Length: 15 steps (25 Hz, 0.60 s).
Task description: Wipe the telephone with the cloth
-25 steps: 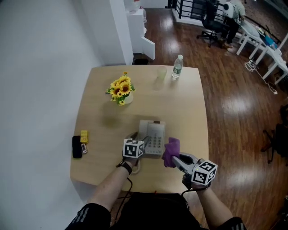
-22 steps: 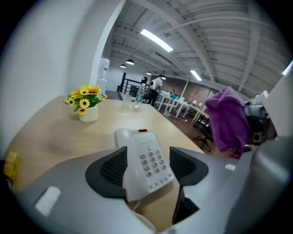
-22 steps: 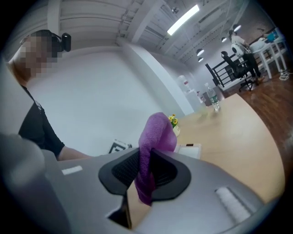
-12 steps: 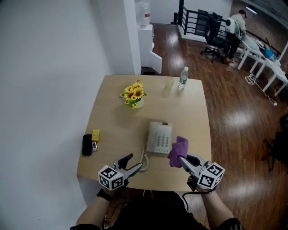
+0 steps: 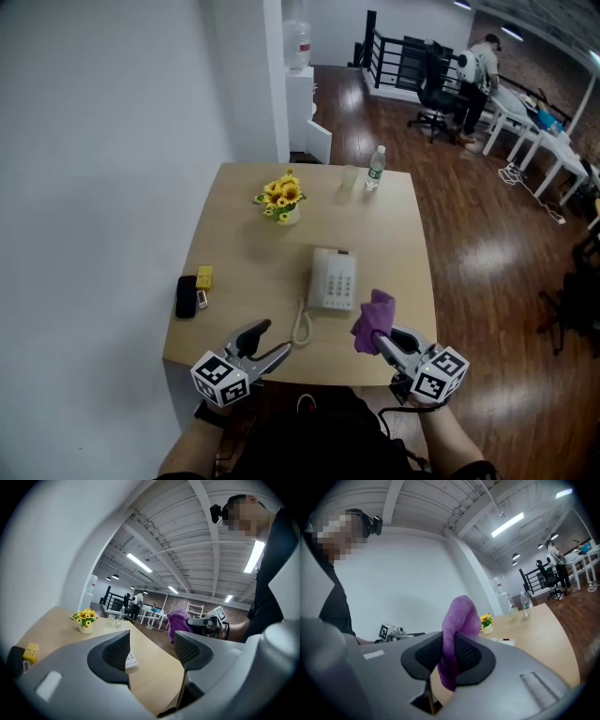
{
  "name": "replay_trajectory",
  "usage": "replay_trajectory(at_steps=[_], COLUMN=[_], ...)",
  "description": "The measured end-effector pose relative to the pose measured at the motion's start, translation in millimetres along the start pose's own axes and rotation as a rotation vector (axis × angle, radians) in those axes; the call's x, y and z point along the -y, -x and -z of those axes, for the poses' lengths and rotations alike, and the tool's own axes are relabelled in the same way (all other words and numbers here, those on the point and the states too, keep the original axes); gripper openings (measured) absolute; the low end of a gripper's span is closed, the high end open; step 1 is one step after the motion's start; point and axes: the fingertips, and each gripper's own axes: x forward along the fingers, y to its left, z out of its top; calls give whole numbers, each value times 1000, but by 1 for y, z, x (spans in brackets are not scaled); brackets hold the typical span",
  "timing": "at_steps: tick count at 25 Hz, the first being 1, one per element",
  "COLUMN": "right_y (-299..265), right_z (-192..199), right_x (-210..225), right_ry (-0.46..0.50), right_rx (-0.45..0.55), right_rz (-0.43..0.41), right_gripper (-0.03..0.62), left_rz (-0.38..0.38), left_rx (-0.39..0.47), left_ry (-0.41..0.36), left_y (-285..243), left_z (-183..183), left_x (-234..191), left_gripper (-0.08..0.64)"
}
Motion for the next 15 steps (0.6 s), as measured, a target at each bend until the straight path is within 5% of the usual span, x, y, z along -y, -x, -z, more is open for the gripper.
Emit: replay_trajectory(at_steps=[15], right_y=[25], right_z=[-12], right_x=[-37], right_ry=[118], right_rx=[34], right_rz=[38], right_gripper=[71], left_rz=[49], left_rx=[19], left_ry=[-65], left_y=[8], left_z=[-4], left_x=[25], left_gripper=[288])
